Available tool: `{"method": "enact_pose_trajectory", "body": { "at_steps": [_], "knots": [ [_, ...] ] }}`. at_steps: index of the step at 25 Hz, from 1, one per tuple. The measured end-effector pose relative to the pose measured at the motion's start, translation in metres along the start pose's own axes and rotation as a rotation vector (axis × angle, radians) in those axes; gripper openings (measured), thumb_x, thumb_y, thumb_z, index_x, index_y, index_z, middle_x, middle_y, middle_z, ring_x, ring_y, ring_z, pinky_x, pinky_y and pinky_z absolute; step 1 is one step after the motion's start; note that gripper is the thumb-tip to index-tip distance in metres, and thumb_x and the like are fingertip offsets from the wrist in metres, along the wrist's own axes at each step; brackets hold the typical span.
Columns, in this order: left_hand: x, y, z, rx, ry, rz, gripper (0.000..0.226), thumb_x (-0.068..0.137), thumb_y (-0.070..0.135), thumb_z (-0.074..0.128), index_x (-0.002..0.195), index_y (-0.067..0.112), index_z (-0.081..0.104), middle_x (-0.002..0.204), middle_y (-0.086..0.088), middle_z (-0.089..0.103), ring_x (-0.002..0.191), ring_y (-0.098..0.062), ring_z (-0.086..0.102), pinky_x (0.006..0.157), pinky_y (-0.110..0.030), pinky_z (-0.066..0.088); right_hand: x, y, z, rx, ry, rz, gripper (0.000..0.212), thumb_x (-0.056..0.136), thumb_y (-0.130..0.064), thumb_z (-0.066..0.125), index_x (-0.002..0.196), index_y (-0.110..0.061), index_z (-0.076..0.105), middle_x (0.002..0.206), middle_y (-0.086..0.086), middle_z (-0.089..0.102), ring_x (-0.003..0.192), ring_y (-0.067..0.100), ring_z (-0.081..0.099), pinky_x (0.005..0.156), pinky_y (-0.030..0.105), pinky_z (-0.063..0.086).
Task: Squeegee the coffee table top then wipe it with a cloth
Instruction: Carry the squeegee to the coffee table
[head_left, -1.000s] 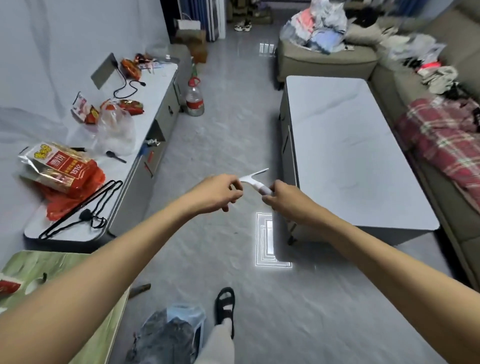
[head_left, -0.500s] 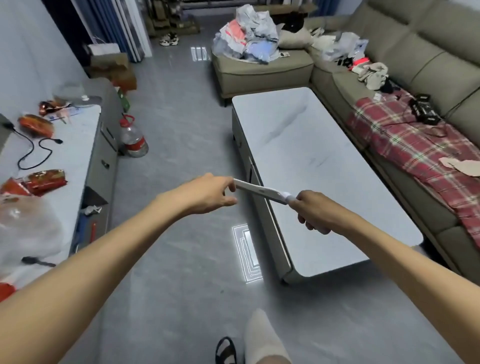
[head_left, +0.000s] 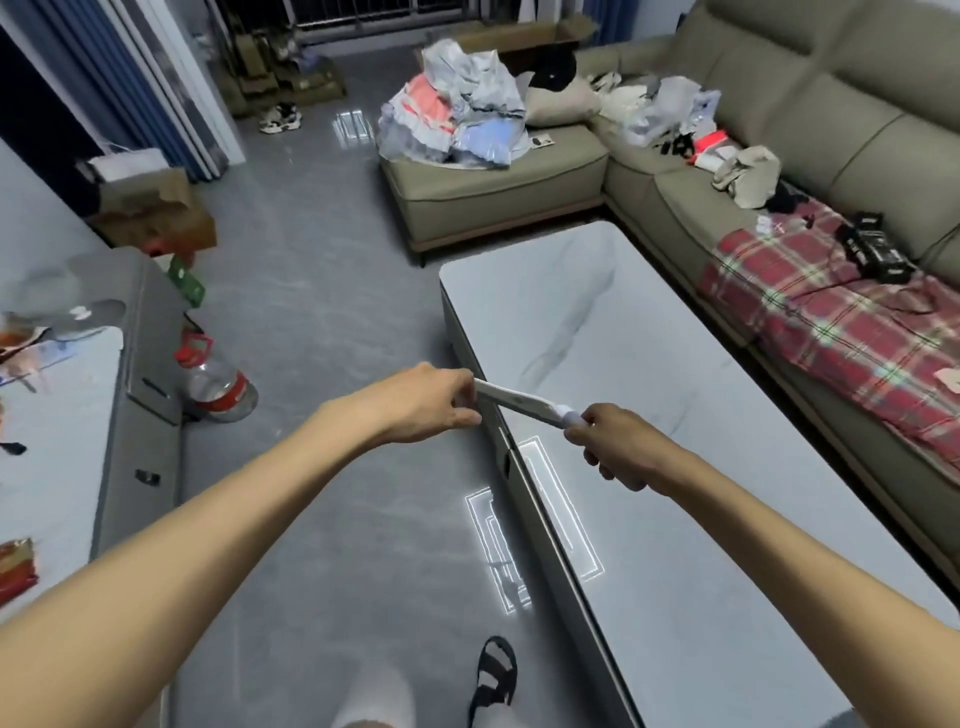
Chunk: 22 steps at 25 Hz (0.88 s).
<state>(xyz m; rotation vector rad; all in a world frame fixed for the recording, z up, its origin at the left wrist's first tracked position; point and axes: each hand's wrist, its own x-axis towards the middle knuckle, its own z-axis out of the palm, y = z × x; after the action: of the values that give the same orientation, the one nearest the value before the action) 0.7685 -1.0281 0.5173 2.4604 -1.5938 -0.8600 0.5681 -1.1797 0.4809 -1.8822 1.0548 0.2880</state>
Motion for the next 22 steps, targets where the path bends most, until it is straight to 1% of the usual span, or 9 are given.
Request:
{"method": "enact_pose_trajectory", "body": {
  "at_steps": [2,4,6,8,11,15,18,20,22],
  "knots": [
    [0.049,-0.023,-0.033,0.036,0.060,0.022,0.018,0.087,0.045,0.057,0.093,0.028,0.057,0.093,0.006,0.067,0.089,-0.021,0.060,0.074,-0.035,0.047,0.048,-0.031,-0.021,0.060,0.040,0.029,0.032,0.093,-0.036,0.048,0.096,-0.005,0.058,0.072,0.007,0.055,0.033,0.010,0.041,0.036,0.016,0.026],
    [0.099,-0.050,-0.057,0.073,0.093,0.018,0.013,0.085,0.040,0.055,0.083,0.027,0.055,0.087,0.005,0.067,0.085,-0.022,0.058,0.066,-0.033,0.041,0.097,-0.053,-0.033,0.131,0.060,0.074,0.033,0.093,-0.035,0.050,0.099,-0.004,0.058,0.075,0.006,0.054,0.042,0.014,0.041,0.038,0.016,0.026],
    [0.154,-0.077,-0.078,0.074,0.059,0.030,0.012,0.084,0.034,0.053,0.074,0.027,0.052,0.077,0.006,0.063,0.081,-0.023,0.058,0.065,-0.032,0.038,0.149,-0.070,-0.040,0.188,0.049,0.121,0.033,0.095,-0.034,0.050,0.100,-0.002,0.056,0.078,0.007,0.053,0.048,0.017,0.040,0.038,0.017,0.026],
    [0.216,-0.104,-0.105,0.019,0.043,0.068,0.016,0.083,0.027,0.051,0.067,0.025,0.049,0.067,0.007,0.059,0.079,-0.024,0.061,0.065,-0.032,0.042,0.203,-0.090,-0.049,0.252,0.087,0.181,0.032,0.097,-0.034,0.048,0.095,-0.003,0.055,0.078,0.007,0.054,0.047,0.017,0.040,0.037,0.017,0.026],
    [0.301,-0.125,-0.149,-0.070,0.052,0.111,0.014,0.084,0.024,0.048,0.071,0.023,0.054,0.074,-0.002,0.064,0.081,-0.029,0.063,0.067,-0.035,0.048,0.268,-0.124,-0.075,0.307,0.123,0.228,0.033,0.097,-0.041,0.047,0.086,-0.011,0.053,0.074,0.005,0.052,0.042,0.015,0.037,0.037,0.015,0.025],
    [0.409,-0.124,-0.190,-0.156,0.031,0.140,0.013,0.082,0.027,0.047,0.078,0.021,0.058,0.082,-0.001,0.070,0.082,-0.027,0.066,0.070,-0.037,0.055,0.339,-0.147,-0.115,0.424,0.236,0.279,0.035,0.096,-0.044,0.044,0.091,-0.012,0.056,0.072,0.004,0.051,0.043,0.017,0.036,0.038,0.015,0.025],
    [0.503,-0.126,-0.199,-0.247,0.004,0.092,0.011,0.081,0.031,0.052,0.074,0.023,0.056,0.077,0.004,0.072,0.074,-0.020,0.070,0.069,-0.036,0.054,0.417,-0.143,-0.151,0.446,0.281,0.294,0.033,0.095,-0.039,0.044,0.081,-0.010,0.053,0.071,0.008,0.048,0.049,0.022,0.036,0.038,0.016,0.025],
    [0.562,-0.134,-0.199,-0.260,-0.031,0.059,0.013,0.080,0.032,0.055,0.070,0.024,0.055,0.076,0.002,0.072,0.074,-0.020,0.070,0.069,-0.038,0.054,0.475,-0.135,-0.173,0.458,0.278,0.315,0.031,0.095,-0.035,0.043,0.073,-0.013,0.047,0.069,0.011,0.046,0.052,0.023,0.035,0.038,0.017,0.025],
    [0.609,-0.145,-0.197,-0.256,-0.065,0.023,0.012,0.079,0.029,0.056,0.069,0.023,0.056,0.078,0.000,0.072,0.077,-0.021,0.070,0.070,-0.041,0.054,0.519,-0.127,-0.193,0.473,0.266,0.323,0.032,0.096,-0.033,0.042,0.071,-0.014,0.045,0.069,0.010,0.045,0.051,0.022,0.035,0.039,0.016,0.025]
  ]
}}
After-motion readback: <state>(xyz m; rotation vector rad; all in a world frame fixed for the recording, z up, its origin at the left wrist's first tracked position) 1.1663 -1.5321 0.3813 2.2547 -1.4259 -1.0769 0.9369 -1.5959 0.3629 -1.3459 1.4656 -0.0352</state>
